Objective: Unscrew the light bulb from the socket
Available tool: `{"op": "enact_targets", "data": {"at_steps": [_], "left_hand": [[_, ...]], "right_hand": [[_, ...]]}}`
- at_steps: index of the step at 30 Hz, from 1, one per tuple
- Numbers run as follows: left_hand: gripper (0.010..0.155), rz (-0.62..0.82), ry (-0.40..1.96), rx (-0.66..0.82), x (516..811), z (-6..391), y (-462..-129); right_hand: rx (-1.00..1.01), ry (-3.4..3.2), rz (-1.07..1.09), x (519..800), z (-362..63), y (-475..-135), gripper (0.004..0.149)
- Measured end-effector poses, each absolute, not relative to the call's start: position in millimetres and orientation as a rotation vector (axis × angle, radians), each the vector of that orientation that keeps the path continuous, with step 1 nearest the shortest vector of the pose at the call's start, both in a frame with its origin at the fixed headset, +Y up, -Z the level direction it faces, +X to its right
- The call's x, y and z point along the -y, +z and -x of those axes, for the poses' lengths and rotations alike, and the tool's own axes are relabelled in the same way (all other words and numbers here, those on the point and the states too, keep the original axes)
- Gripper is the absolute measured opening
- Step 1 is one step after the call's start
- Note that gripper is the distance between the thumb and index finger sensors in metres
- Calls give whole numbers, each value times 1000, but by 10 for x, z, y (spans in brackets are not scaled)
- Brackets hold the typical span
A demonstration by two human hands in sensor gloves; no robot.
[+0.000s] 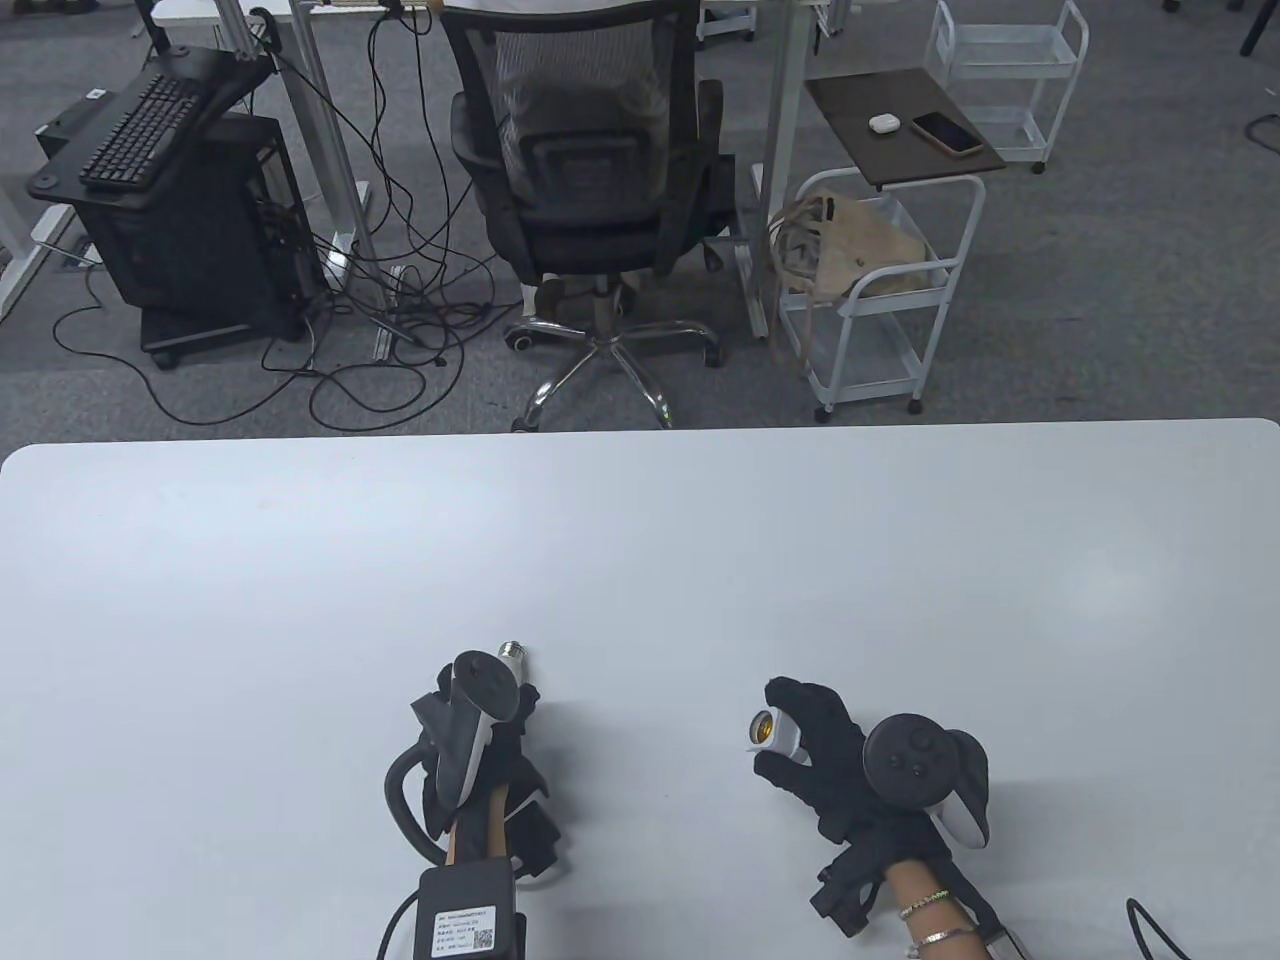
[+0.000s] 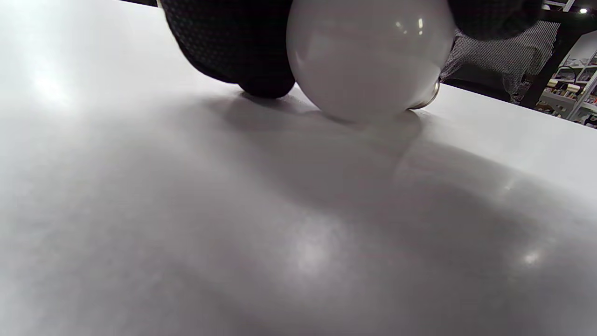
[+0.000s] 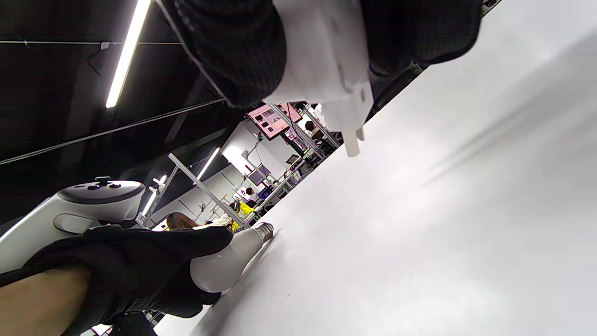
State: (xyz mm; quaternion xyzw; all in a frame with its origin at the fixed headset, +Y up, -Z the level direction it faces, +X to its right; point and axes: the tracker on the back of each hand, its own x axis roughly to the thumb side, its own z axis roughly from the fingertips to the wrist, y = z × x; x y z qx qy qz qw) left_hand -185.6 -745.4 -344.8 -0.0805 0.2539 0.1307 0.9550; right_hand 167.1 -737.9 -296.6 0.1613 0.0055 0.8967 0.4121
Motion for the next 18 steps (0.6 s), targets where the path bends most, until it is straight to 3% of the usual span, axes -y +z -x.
{"op": "enact_targets", "data": {"at_steps": [18], "left_hand": [[92, 178, 281, -512, 7473, 1847, -3459]], "right_hand": [[-21, 2251, -404, 7386, -1672, -2969, 72]]}}
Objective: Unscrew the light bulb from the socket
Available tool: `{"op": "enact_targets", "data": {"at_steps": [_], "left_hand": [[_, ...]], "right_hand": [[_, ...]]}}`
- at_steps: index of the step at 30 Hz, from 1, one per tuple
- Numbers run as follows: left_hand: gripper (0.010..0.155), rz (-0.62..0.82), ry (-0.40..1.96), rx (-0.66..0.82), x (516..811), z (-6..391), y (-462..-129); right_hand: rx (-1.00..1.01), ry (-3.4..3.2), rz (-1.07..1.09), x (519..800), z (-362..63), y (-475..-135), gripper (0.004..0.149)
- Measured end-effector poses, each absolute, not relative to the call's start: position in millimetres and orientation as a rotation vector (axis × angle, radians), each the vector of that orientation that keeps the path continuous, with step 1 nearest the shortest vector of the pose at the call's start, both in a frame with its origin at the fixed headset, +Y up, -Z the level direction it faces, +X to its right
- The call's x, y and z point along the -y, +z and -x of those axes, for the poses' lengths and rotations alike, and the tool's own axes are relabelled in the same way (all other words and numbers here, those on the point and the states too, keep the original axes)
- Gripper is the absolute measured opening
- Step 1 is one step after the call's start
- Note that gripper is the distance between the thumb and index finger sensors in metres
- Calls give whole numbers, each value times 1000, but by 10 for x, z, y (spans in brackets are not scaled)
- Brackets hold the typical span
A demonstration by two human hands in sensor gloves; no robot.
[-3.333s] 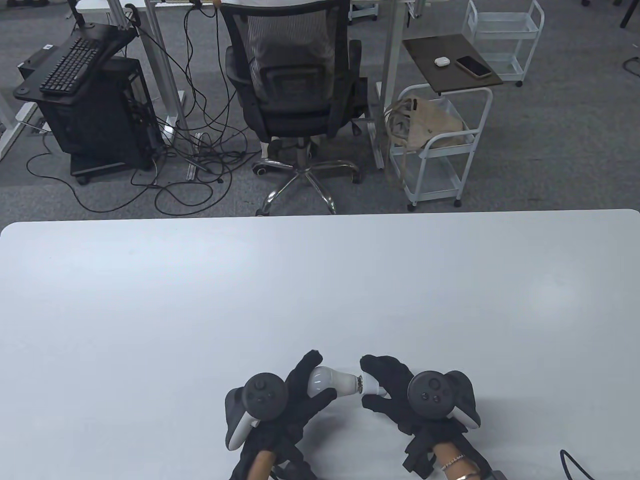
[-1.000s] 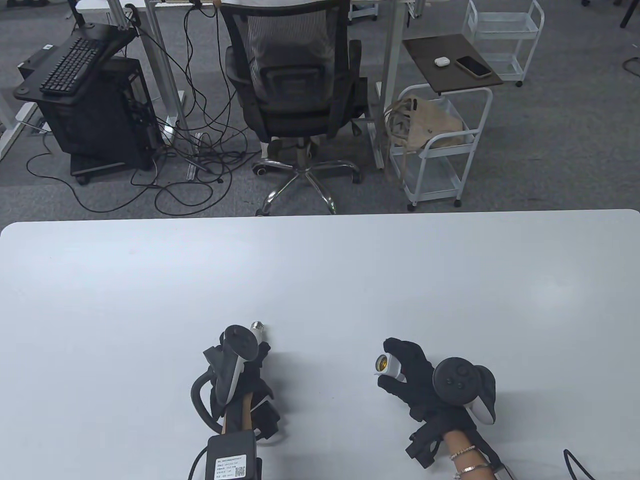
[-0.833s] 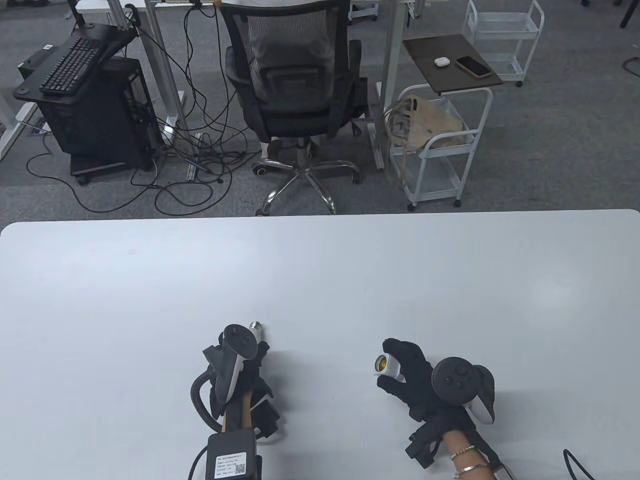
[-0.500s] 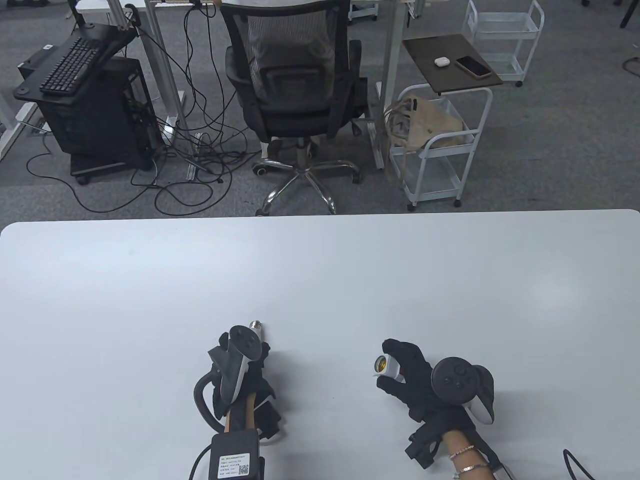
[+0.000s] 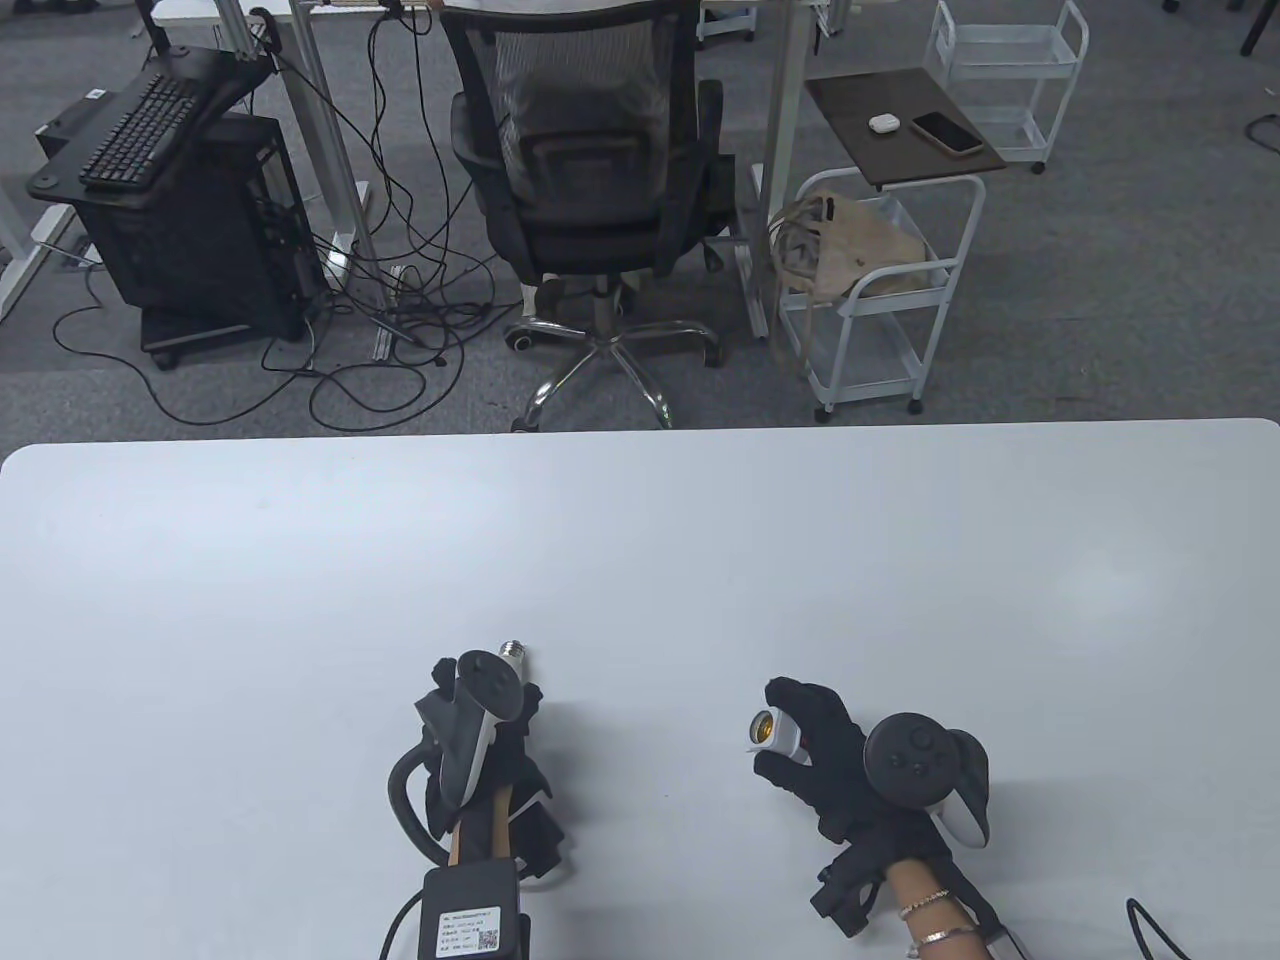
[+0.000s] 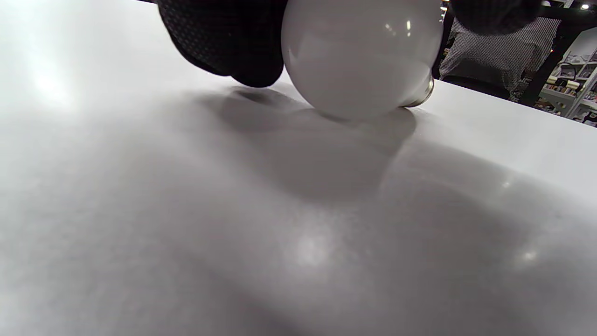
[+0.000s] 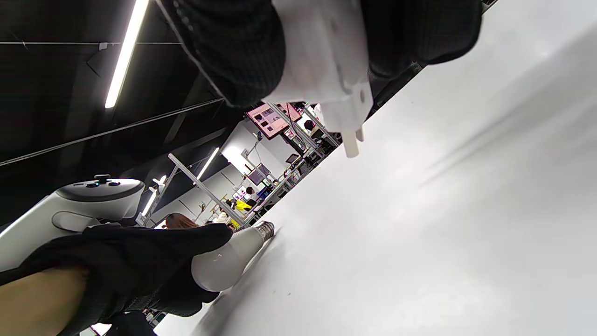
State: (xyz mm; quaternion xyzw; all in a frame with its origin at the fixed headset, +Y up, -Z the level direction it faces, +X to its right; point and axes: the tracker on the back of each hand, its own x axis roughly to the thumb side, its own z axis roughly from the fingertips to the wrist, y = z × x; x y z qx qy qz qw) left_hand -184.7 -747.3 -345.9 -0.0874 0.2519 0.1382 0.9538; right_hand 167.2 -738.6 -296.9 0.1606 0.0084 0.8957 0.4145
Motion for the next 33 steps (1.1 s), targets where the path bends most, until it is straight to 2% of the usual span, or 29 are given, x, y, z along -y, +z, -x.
{"op": "enact_targets", "data": {"at_steps": [24, 33], "left_hand": [[93, 198, 289, -483, 7450, 1865, -3449], [95, 160, 288, -469, 7247, 1983, -3376]], "right_hand": [[-27, 2251, -404, 7395, -1673, -2974, 71], [-24, 2253, -406, 7397, -1672, -2971, 71]]}}
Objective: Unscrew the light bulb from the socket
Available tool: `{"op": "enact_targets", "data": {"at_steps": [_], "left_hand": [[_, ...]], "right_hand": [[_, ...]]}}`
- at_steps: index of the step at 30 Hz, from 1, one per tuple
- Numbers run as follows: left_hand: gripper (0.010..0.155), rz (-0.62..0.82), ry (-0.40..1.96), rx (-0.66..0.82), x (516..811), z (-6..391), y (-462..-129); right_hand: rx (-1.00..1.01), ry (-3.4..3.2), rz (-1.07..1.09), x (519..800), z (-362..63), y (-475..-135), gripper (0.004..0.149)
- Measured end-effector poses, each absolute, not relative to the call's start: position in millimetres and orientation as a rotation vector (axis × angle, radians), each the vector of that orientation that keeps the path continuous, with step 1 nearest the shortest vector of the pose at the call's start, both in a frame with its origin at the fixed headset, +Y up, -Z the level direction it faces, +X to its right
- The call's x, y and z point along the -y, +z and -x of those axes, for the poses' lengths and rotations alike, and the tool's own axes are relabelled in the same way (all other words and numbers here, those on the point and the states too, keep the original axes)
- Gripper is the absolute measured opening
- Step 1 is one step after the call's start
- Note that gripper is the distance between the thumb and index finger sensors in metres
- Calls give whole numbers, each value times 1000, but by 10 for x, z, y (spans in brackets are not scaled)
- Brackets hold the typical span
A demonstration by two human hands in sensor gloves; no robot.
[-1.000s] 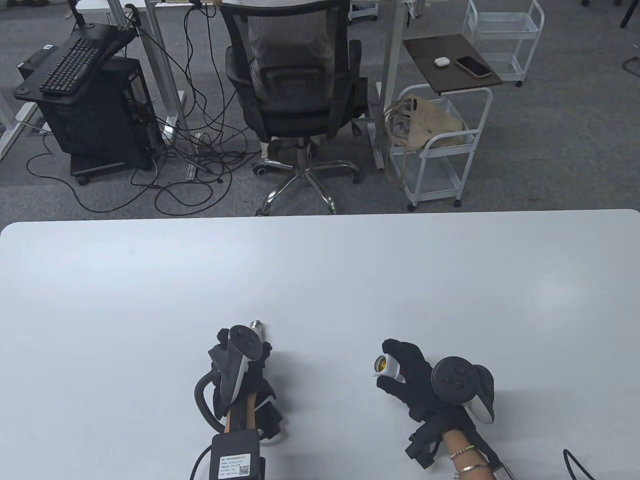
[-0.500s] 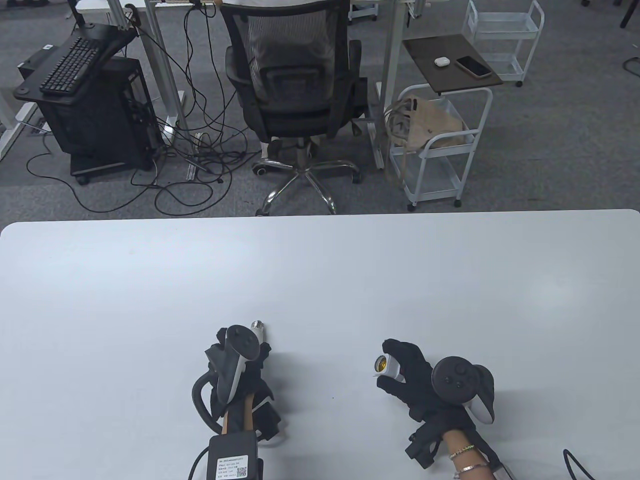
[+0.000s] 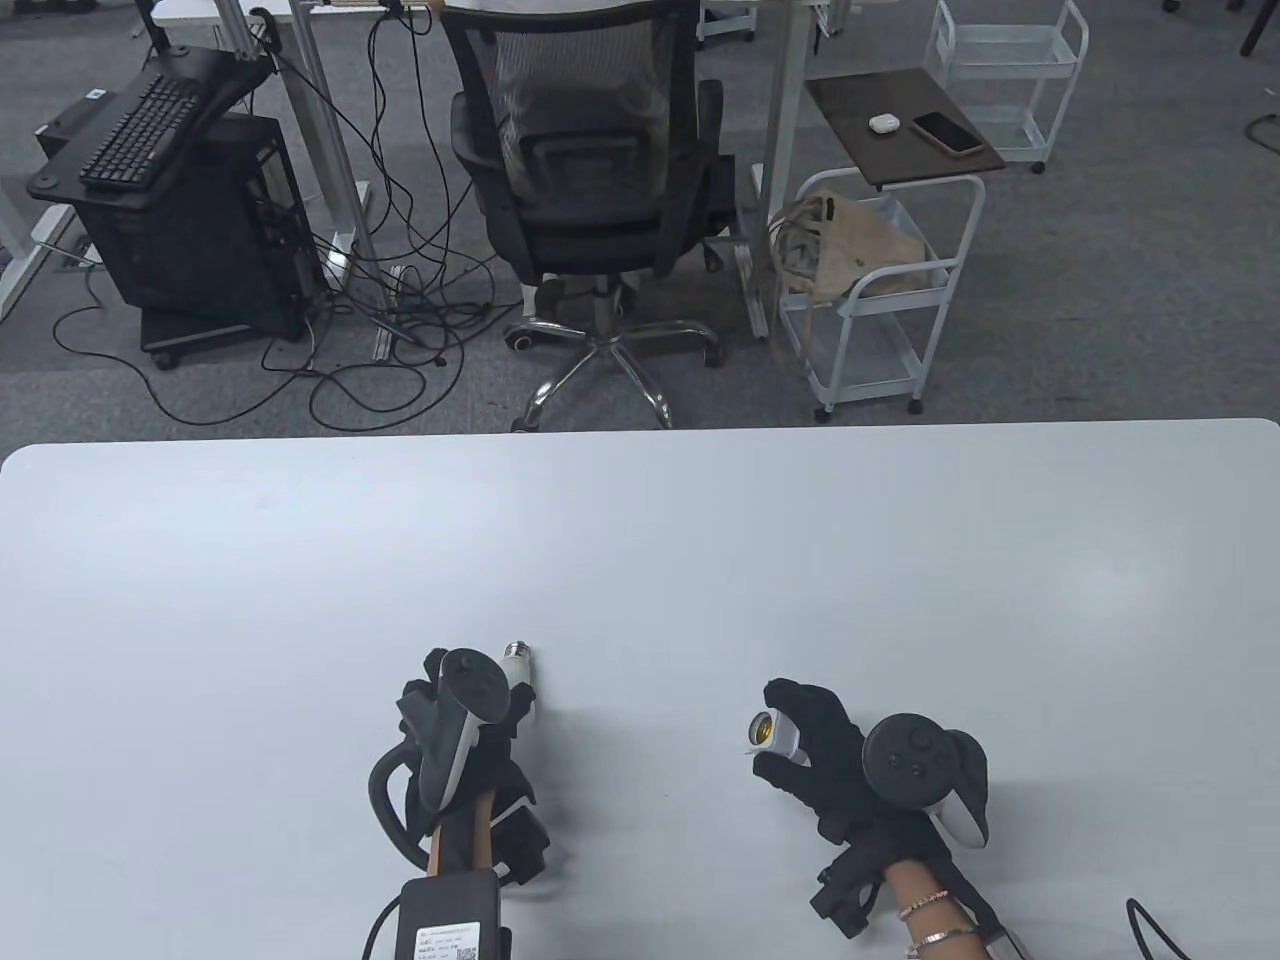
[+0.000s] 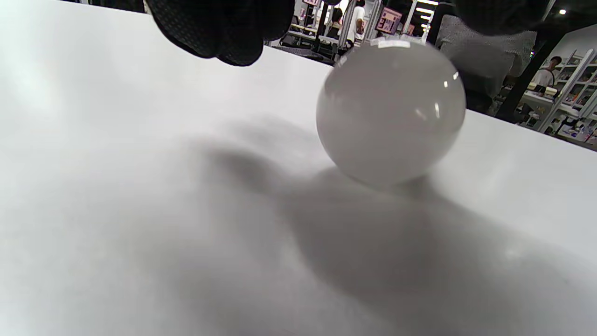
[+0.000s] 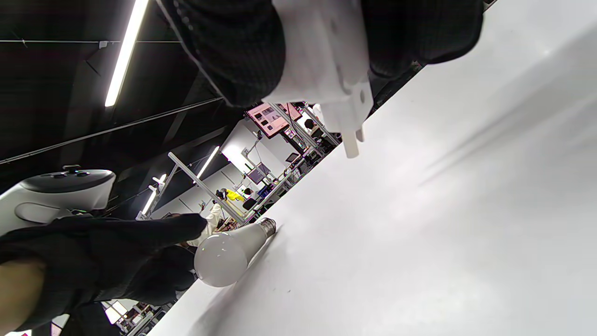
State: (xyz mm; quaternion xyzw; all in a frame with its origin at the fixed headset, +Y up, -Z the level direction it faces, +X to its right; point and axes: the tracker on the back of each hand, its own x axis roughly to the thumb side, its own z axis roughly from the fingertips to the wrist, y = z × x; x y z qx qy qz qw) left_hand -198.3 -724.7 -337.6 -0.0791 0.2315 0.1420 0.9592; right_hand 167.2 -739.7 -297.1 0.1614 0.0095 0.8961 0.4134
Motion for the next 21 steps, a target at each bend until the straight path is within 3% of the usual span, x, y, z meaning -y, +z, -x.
{"op": "enact_targets", "data": {"at_steps": [5, 10, 16, 21], "left_hand": [[95, 111, 316, -415, 6993, 2028, -3279], [93, 43, 336, -258, 6807, 1907, -3098], [90, -18, 333, -24, 6977, 1569, -2744], [89, -91, 197, 117, 7162, 1287, -2519]], "right_hand": [[-21, 2255, -409, 7395, -1671, -2970, 71], [-12, 2268, -401, 7393, -1675, -2959, 70], [20, 2269, -378, 7396, -1688, -2951, 70], [21, 2272, -365, 7413, -1689, -2940, 71]]}}
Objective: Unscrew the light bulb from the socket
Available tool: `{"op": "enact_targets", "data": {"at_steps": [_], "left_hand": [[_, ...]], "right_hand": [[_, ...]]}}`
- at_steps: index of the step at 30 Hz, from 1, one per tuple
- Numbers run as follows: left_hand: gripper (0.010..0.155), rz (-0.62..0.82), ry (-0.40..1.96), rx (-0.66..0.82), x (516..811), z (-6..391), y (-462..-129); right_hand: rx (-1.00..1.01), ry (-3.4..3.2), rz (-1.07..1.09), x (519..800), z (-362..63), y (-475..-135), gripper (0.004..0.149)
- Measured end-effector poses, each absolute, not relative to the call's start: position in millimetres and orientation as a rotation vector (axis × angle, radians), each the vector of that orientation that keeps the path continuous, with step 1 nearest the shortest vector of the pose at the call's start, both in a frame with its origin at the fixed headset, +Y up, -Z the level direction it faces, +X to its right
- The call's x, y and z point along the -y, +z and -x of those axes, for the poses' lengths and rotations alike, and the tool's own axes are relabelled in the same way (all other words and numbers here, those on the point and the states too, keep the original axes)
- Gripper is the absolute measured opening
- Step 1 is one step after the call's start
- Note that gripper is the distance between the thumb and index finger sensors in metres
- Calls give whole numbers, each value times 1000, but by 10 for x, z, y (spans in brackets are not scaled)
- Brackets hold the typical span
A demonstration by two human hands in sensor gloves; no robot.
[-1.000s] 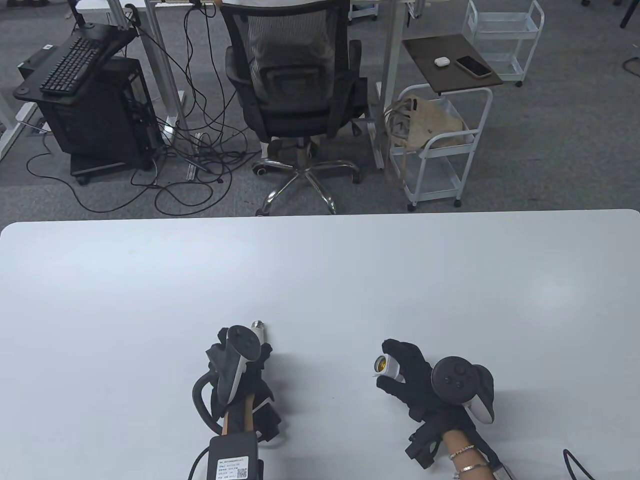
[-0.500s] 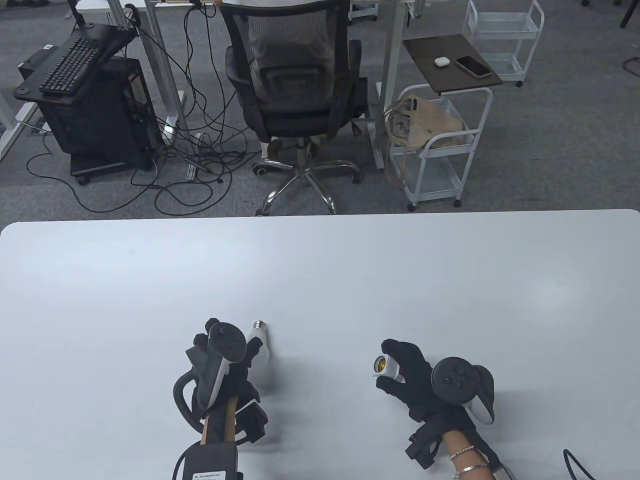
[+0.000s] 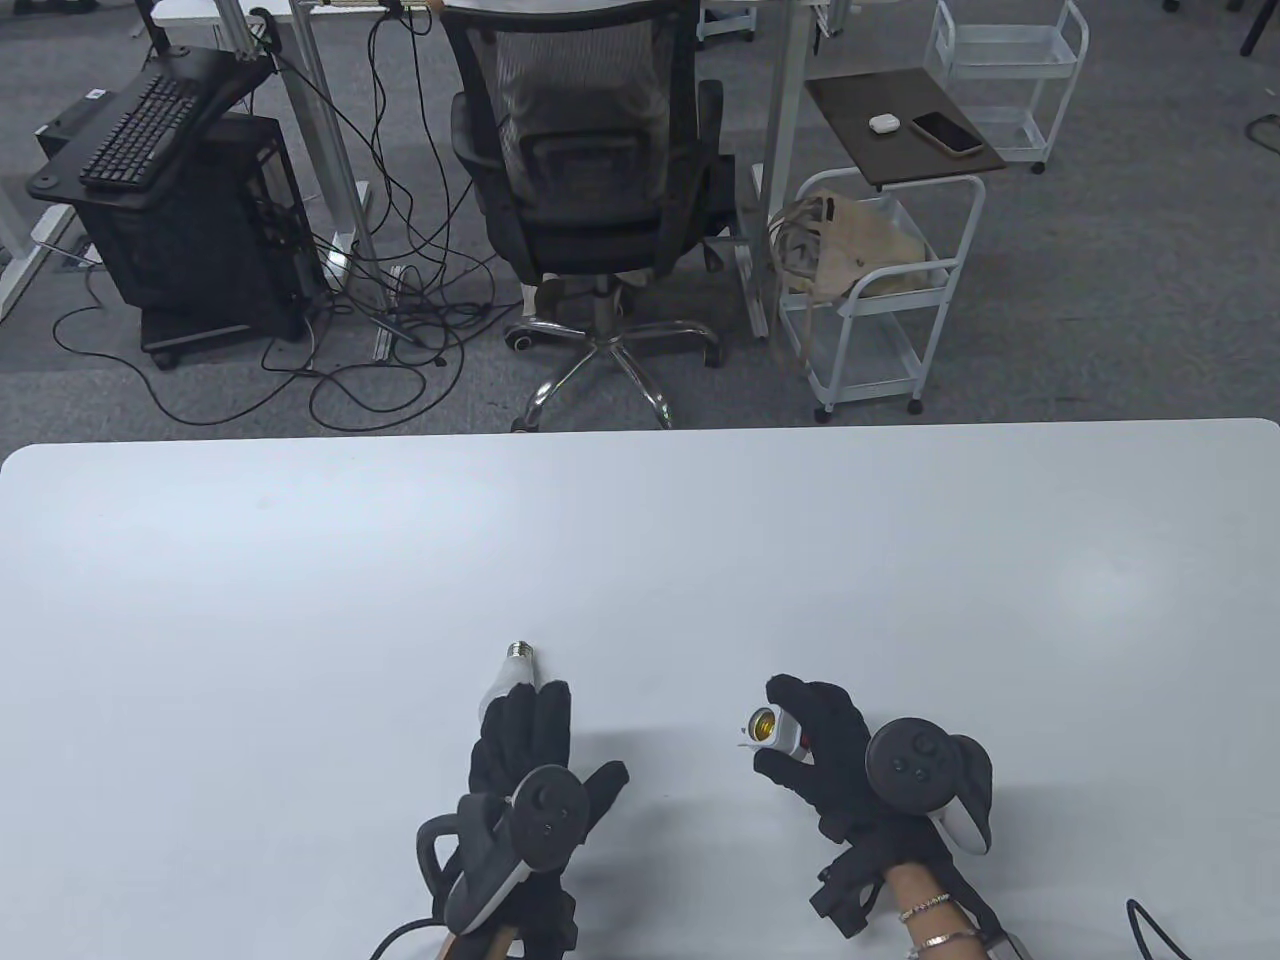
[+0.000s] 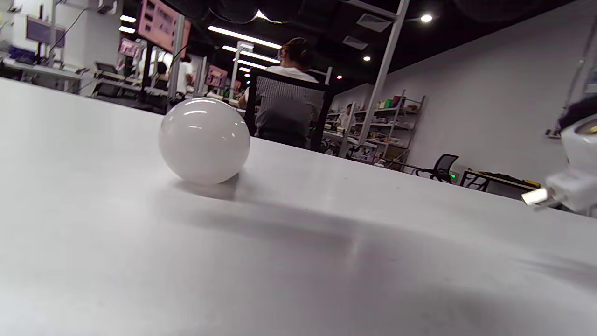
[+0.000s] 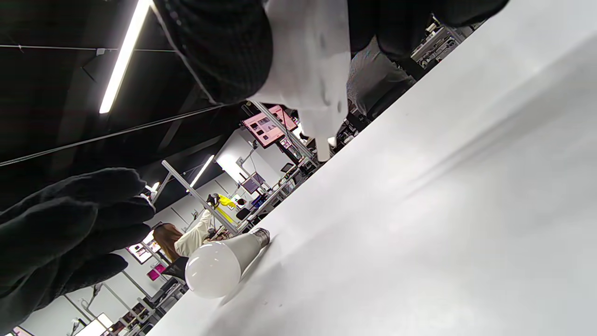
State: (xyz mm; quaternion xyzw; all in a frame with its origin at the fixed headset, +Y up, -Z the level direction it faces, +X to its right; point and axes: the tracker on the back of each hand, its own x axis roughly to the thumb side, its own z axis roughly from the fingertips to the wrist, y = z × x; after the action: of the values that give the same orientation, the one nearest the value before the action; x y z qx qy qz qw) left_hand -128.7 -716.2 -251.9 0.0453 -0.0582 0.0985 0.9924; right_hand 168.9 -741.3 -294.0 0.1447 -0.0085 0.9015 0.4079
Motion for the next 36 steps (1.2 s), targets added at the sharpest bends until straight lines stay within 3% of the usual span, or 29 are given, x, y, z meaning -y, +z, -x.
{"op": "enact_targets", "data": {"at_steps": [6, 14, 23, 36], "left_hand": [[88, -81, 16, 199, 7244, 1098, -2430], [87, -48, 7, 222, 7301, 1049, -2410], [87, -32, 44, 242, 7295, 1083, -2416], [87, 3, 60, 235, 7341, 1109, -2451]], "right_hand": [[-3, 2372, -321, 7453, -1581, -2928, 73], [-8, 2456, -226, 7426, -1347, -2998, 68], [82, 2610, 162, 7524, -1023, -3330, 63], [0, 2670, 462, 7595, -916, -3641, 64]]}}
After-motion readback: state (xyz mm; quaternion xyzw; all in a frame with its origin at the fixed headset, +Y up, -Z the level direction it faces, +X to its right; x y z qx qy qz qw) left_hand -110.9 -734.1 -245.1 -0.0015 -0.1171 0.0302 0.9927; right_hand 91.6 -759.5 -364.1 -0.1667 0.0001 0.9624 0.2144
